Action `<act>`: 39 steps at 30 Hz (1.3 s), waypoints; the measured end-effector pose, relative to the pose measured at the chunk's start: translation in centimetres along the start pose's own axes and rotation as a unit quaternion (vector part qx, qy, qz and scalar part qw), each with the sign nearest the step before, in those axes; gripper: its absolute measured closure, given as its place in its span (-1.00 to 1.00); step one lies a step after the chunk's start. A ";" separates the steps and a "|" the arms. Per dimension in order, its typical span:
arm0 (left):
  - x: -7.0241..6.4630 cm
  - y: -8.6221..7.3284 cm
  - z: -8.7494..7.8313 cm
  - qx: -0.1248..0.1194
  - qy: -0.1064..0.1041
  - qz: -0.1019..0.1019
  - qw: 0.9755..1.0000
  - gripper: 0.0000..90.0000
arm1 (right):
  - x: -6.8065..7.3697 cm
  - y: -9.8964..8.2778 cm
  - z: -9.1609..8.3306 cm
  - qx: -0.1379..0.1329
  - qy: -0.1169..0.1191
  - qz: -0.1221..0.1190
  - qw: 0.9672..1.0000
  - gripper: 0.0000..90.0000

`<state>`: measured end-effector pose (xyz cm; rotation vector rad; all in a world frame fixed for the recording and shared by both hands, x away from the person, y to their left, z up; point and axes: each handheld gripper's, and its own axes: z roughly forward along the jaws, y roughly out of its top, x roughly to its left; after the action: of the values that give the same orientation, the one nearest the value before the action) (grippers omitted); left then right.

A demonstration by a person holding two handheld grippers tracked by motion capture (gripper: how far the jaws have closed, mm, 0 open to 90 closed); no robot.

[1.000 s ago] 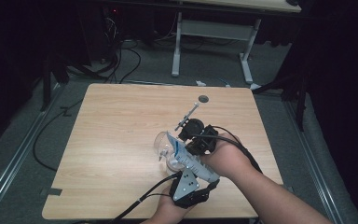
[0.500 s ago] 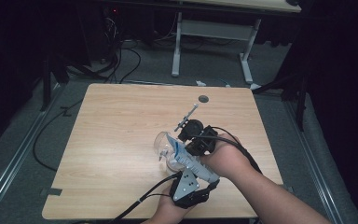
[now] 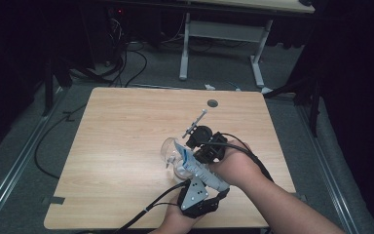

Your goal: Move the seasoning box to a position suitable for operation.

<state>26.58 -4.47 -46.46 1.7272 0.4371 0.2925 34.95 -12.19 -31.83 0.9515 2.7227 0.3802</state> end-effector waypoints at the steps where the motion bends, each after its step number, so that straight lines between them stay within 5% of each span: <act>1: 0.0 0.0 0.0 0.000 0.000 0.000 1.000 0.29 | 0.0 0.0 0.0 0.000 0.000 0.000 1.000 1.00; 39: 0.1 0.2 0.0 -0.008 0.001 -0.009 1.000 0.26 | 0.0 0.3 0.2 0.001 -0.003 -0.006 1.000 1.00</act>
<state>26.65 -4.44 -46.22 1.7077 0.4498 0.2832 35.18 -11.87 -31.93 0.9351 2.7223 0.3707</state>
